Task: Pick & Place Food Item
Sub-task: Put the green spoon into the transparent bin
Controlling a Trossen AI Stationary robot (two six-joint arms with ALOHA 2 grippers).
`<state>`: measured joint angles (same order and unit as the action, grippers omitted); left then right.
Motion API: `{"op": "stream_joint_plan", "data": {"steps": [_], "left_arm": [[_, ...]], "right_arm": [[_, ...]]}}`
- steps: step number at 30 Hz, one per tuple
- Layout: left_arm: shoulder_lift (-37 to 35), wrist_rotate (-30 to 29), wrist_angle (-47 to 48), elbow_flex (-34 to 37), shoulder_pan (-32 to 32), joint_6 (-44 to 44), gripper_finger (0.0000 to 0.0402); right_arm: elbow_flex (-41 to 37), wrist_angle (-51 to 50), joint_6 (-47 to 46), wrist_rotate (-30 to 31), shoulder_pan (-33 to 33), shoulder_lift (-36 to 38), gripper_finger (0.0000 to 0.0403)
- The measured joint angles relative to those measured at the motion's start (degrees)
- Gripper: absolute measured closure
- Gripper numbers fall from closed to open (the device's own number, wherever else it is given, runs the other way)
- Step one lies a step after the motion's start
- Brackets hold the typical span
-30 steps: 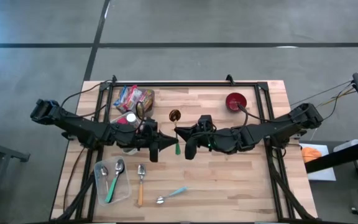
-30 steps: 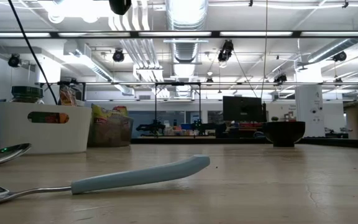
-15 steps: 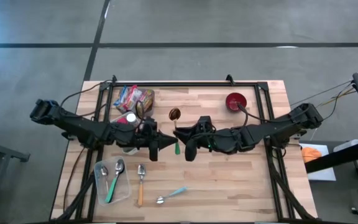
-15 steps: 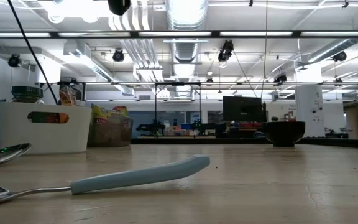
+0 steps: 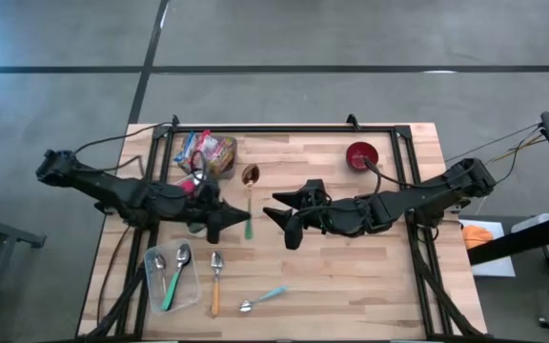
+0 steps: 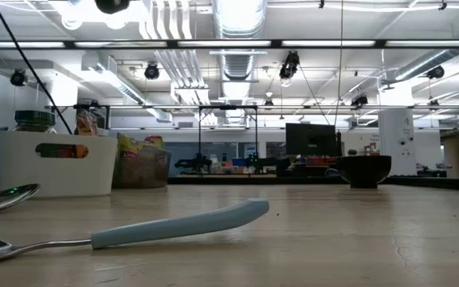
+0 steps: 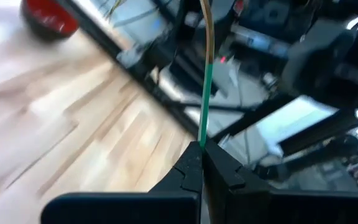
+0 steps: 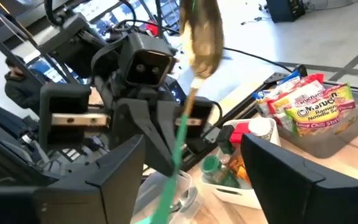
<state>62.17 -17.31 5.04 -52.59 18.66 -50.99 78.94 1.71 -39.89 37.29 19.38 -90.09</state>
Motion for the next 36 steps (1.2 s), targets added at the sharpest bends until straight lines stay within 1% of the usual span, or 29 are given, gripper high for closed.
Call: {"op": "stream_joint_plan", "data": {"steps": [3,8,12,16,19,23,28,31,36], "left_arm": [[-4.2,0.0,10.5,0.0,2.1,-4.2,0.0401],[-9.9,0.4,27.2,0.0,7.4,-17.5,0.0401],[-11.6,0.4,37.0,0.0,14.0,-30.7,0.0401],[-10.8,0.4,44.0,0.0,23.1,-43.1,0.0401],[-9.6,0.5,48.1,0.0,29.8,-53.0,0.0401],[-7.2,-0.5,49.7,0.1,37.9,-64.6,0.0401],[-3.0,-0.7,50.7,0.1,44.5,-75.5,0.0401],[-0.5,0.0,50.6,0.1,46.2,-77.7,0.0401],[2.5,1.1,51.6,0.1,45.9,-79.1,0.0401]], "right_arm": [[0.0,-2.0,0.0,0.0,0.0,0.1,0.0133],[0.0,-8.3,-1.9,0.0,0.0,0.6,0.0132],[0.0,-11.2,-3.4,0.0,0.0,0.7,0.0131],[0.0,-11.4,-3.5,0.0,0.0,0.7,0.0131],[0.0,-11.5,-3.4,0.0,0.0,0.7,0.0131],[0.0,-12.3,-3.4,0.0,0.0,0.8,0.0131],[0.0,-12.4,-3.2,0.0,0.0,0.8,0.0131],[0.0,-12.4,-3.0,0.0,0.0,0.8,0.0131],[0.0,-12.4,-3.0,0.0,0.0,0.8,0.0131]]}}
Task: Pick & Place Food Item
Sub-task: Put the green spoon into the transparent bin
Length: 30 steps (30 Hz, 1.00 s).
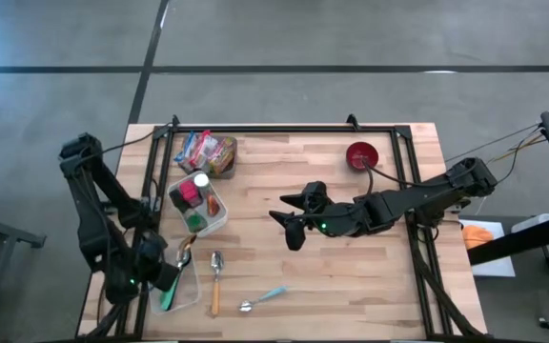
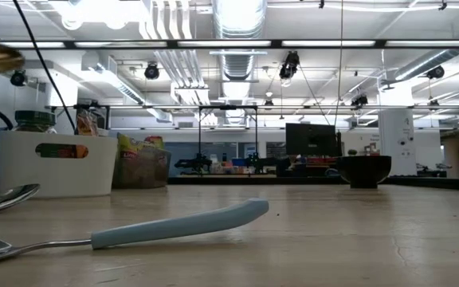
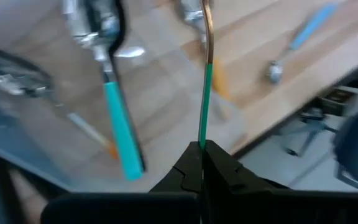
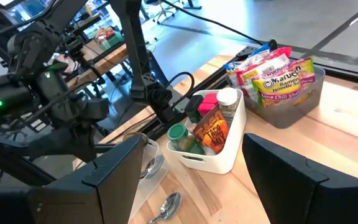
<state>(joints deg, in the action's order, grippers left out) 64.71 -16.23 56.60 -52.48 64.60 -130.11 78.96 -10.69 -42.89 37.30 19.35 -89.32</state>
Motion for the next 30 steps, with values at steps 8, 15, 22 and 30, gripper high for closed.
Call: {"op": "stream_joint_plan", "data": {"steps": [8,15,22,30], "left_arm": [[3.7,7.4,2.1,0.3,-0.2,-1.8,0.0401],[6.7,9.0,1.9,0.3,-0.2,-2.4,0.0401],[9.5,10.3,0.0,0.3,-0.2,-3.5,0.0401],[12.9,13.3,-2.3,1.1,-0.2,-4.0,0.0401]], "right_arm": [[0.0,0.0,-0.2,-1.0,0.1,0.0,0.0131],[0.0,0.1,-0.2,-2.0,0.1,0.0,0.0131],[0.0,0.2,-0.4,-2.0,0.1,0.0,0.0131],[0.2,0.3,-0.6,-1.9,0.1,0.0,0.0131]]}}
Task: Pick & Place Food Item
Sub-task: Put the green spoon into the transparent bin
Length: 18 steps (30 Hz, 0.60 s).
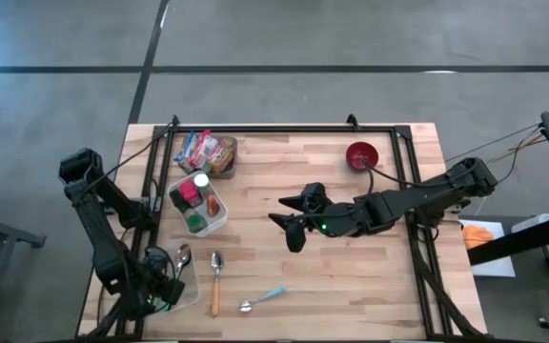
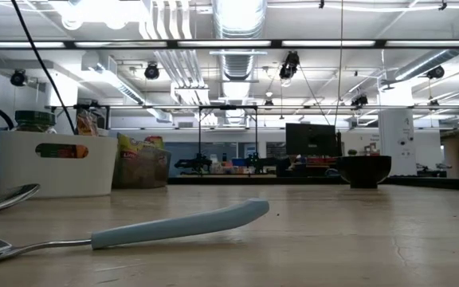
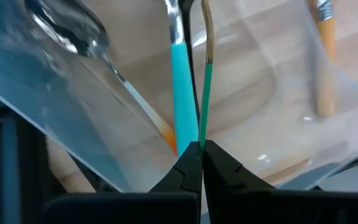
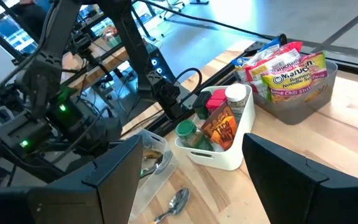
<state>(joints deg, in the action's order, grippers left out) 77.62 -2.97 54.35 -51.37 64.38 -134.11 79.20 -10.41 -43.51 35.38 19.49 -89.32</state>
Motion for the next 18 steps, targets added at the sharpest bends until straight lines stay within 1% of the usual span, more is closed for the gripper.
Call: {"op": "stream_joint_plan", "data": {"steps": [5,7,18], "left_arm": [[0.9,0.9,-6.9,4.0,0.0,-1.1,0.0401],[0.7,1.4,-8.3,5.4,-0.1,-1.2,0.0401],[-0.1,1.6,-9.8,8.8,-1.0,-1.4,0.0401]], "right_arm": [[0.3,0.1,0.0,0.0,0.0,0.0,0.0131],[0.3,0.1,0.0,0.1,0.0,0.0,0.0131],[0.3,0.1,0.0,0.1,0.0,0.0,0.0131]]}}
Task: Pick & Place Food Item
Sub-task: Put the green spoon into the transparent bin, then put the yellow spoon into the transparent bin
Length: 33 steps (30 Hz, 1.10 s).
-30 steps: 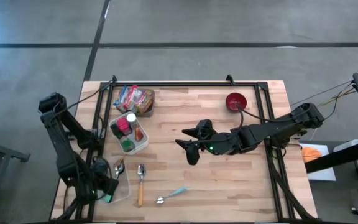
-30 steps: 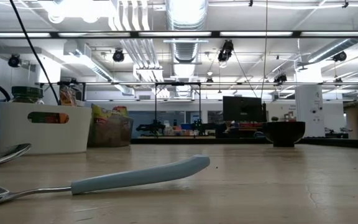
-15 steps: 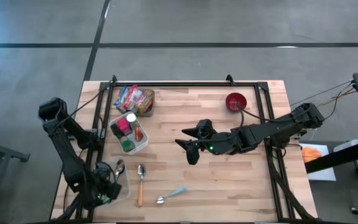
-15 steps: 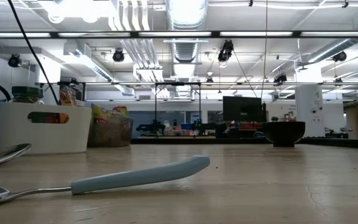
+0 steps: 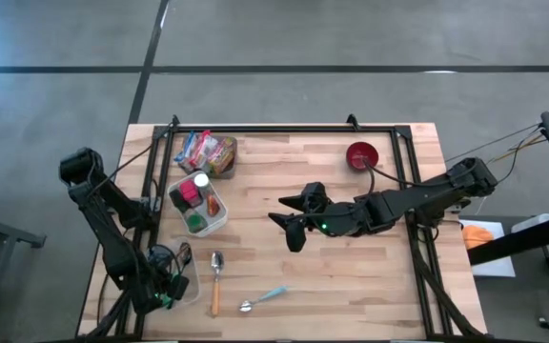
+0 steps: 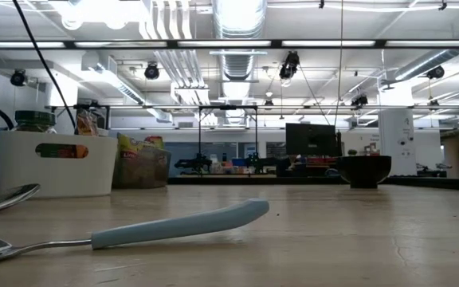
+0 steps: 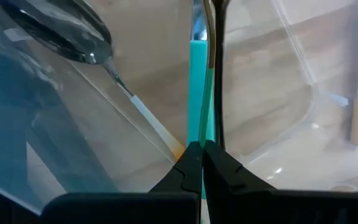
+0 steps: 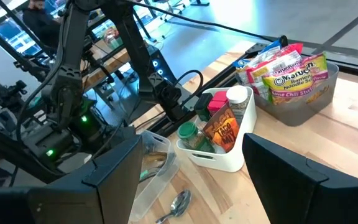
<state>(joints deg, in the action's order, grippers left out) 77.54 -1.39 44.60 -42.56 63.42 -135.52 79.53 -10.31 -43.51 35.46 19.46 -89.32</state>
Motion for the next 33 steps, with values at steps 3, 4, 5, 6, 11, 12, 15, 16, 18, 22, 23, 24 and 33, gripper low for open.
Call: {"op": "stream_joint_plan", "data": {"steps": [3,4,5,6,11,12,15,16,18,22,23,24,33], "left_arm": [[0.0,-0.1,0.0,0.1,-0.1,0.0,0.0401],[0.0,-0.1,0.0,0.1,-0.1,0.0,0.0401],[0.0,-0.1,0.0,0.1,-0.1,0.0,0.0401],[0.0,-0.2,0.0,0.1,-0.1,0.0,0.0401],[0.0,-0.3,0.0,0.2,-0.1,0.0,0.0401],[0.0,-0.3,0.0,0.2,-0.1,0.1,0.0401],[-0.3,-0.1,-0.3,0.2,-0.1,1.1,0.0392],[-0.4,0.0,-0.4,0.2,-0.1,1.5,0.0385],[-0.7,0.2,-0.5,0.2,-0.1,1.9,0.0365],[-1.3,0.4,-0.6,0.2,-0.1,1.9,0.0310],[-1.6,0.4,-0.6,0.2,-0.1,1.9,0.0294],[-2.1,0.4,-0.5,0.2,-0.2,1.9,0.0279],[-9.7,-7.8,1.4,-2.6,-1.3,0.6,0.0174]], "right_arm": [[0.0,0.0,0.0,-0.1,0.0,0.0,0.0131],[0.0,0.0,0.1,-0.2,0.0,0.0,0.0131],[0.0,0.0,0.2,-0.7,0.0,0.0,0.0131],[0.0,0.0,0.2,-1.1,0.0,0.0,0.0131],[0.0,0.0,0.2,-1.4,0.0,0.0,0.0131],[0.0,0.0,0.2,-1.4,0.0,0.0,0.0131],[0.0,0.0,0.2,-1.5,0.0,0.0,0.0131],[0.0,0.0,0.2,-1.5,0.0,0.0,0.0131],[0.0,0.0,0.2,-1.5,0.0,0.0,0.0131],[0.0,0.0,0.2,-1.6,0.0,0.0,0.0131],[0.0,0.0,0.2,-1.6,0.0,0.0,0.0131],[0.0,0.0,0.2,-1.6,0.0,0.0,0.0131],[0.0,0.0,0.2,-3.1,0.0,0.0,0.0131]]}}
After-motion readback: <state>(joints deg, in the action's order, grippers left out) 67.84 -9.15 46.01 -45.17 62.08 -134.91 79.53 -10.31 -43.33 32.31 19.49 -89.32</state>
